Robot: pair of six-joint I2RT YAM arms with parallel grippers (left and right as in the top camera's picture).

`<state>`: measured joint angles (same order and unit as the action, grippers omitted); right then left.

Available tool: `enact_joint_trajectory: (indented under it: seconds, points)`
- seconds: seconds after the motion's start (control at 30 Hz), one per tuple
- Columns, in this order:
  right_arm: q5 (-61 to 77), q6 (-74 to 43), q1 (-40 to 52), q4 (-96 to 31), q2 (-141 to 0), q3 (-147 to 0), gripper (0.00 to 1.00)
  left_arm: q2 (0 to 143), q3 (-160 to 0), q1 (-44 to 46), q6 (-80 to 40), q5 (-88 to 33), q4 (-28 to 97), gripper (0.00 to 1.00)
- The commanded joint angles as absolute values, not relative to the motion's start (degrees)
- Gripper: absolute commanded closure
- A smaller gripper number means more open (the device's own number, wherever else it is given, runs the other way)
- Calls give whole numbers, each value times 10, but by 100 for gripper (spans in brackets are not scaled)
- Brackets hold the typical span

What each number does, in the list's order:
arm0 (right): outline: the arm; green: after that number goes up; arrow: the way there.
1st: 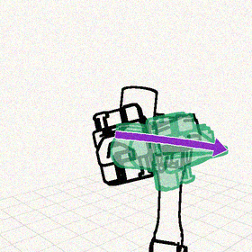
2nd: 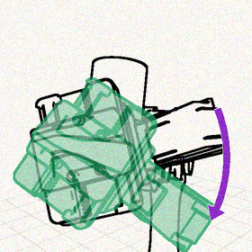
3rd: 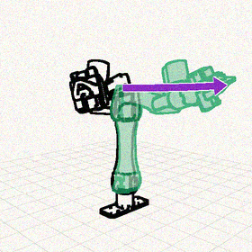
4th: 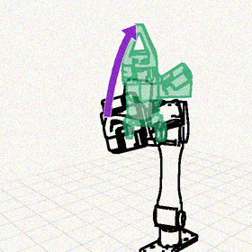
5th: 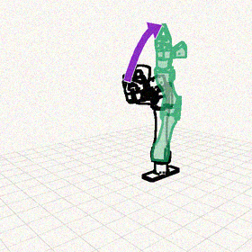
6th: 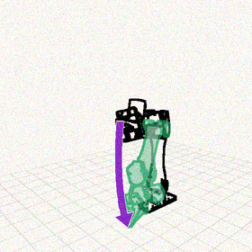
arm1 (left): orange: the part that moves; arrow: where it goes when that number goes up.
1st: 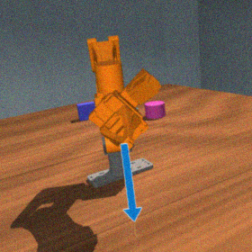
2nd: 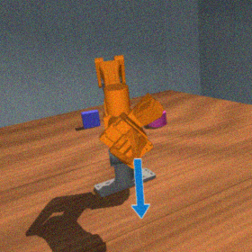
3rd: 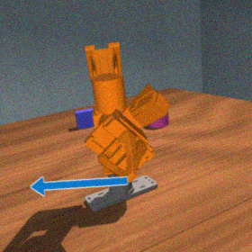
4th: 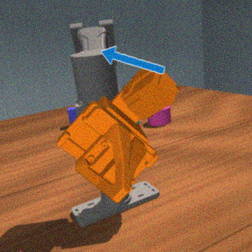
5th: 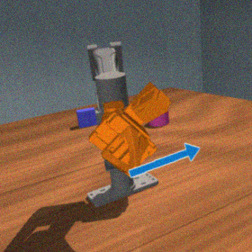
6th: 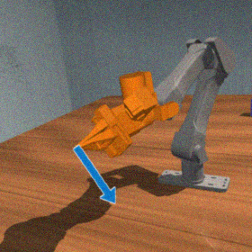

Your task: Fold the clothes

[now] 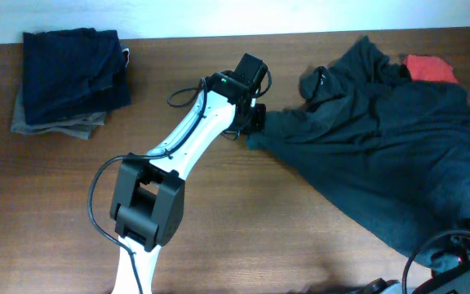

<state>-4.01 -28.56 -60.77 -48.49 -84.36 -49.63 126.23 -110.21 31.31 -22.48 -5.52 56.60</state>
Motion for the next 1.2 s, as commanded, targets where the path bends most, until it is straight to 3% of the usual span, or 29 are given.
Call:
enact_joint_trajectory:
  seconds: [0.0, 0.03, 0.1, 0.13, 0.77, 0.8, 0.9, 1.03, 1.17]
  points:
    - [-10, -290, -608, -494, -835, -507, 71, 1272, -1129, 308, -198, -44, 567, 99]
    - [-11, -289, -608, -497, -835, -507, 66, 1272, -1129, 308, -198, -44, 567, 99]
    - [-17, -290, -608, -511, -835, -507, 35, 1272, -1129, 308, -198, -44, 571, 99]
    - [-17, -290, -608, -517, -835, -507, 29, 1272, -1129, 308, -198, -44, 573, 99]
    - [-6, -294, -608, -518, -836, -437, 28, 1272, -1129, 308, -196, -44, 578, 99]
    - [-6, -294, -608, -518, -836, -437, 30, 1272, -1129, 308, -196, -44, 578, 99]
    - [-6, -294, -608, -519, -836, -437, 51, 1272, -1129, 308, -196, -44, 578, 99]
    - [-5, -294, -608, -521, -836, -437, 96, 1271, -1130, 308, -196, -44, 578, 99]
    - [-3, -305, -608, -518, -836, -439, 96, 1268, -1134, 308, -196, -44, 580, 99]
